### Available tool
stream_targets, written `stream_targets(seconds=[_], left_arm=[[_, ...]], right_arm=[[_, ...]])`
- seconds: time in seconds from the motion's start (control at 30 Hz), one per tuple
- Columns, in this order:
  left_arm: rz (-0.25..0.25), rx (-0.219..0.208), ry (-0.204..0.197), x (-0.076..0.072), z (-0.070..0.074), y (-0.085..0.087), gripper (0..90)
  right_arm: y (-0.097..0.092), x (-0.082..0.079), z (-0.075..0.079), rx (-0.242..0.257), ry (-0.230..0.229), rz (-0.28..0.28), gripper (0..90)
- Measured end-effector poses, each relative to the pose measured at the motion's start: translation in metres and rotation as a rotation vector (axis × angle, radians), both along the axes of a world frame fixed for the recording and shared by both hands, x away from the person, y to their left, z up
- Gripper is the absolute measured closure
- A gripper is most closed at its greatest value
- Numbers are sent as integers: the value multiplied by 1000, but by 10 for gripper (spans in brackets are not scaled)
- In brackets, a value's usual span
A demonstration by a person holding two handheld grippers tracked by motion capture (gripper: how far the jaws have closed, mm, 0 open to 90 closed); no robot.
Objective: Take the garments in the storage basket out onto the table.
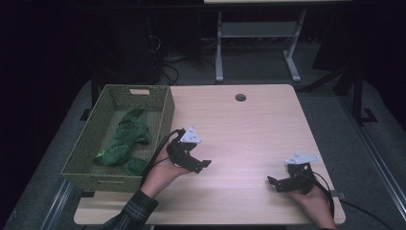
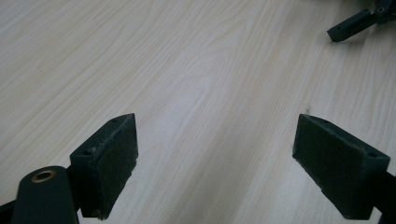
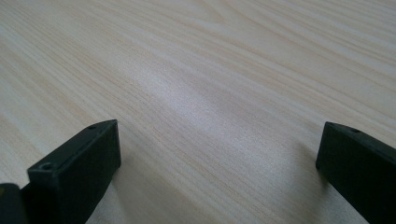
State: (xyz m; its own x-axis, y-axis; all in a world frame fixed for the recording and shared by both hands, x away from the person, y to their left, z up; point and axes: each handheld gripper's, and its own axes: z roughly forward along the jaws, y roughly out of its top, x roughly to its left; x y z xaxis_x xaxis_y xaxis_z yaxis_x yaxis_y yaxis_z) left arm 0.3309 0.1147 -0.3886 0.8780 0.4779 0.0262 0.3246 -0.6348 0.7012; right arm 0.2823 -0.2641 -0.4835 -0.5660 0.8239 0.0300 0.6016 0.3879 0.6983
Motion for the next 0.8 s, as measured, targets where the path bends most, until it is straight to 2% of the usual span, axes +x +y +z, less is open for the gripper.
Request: stream_targets(seconds=[0.27,0.4,0.67,0.73,0.8], left_arm=[[-8,-34,-1,7,9,5,140],[-19,-42,18,15,14,8,139],[4,-73,1,23,24,21,140],[5,-102,12,23,26,24,140],[-5,-91,8,22,28,26,140]], right_arm=[[0,0,0,0,0,-2,0],[0,0,0,-1,-1,-1,0],[0,0,0,-1,-1,-1,0],[0,0,0,-1,-1,-1,0],[0,0,0,-1,-1,-1,0]])
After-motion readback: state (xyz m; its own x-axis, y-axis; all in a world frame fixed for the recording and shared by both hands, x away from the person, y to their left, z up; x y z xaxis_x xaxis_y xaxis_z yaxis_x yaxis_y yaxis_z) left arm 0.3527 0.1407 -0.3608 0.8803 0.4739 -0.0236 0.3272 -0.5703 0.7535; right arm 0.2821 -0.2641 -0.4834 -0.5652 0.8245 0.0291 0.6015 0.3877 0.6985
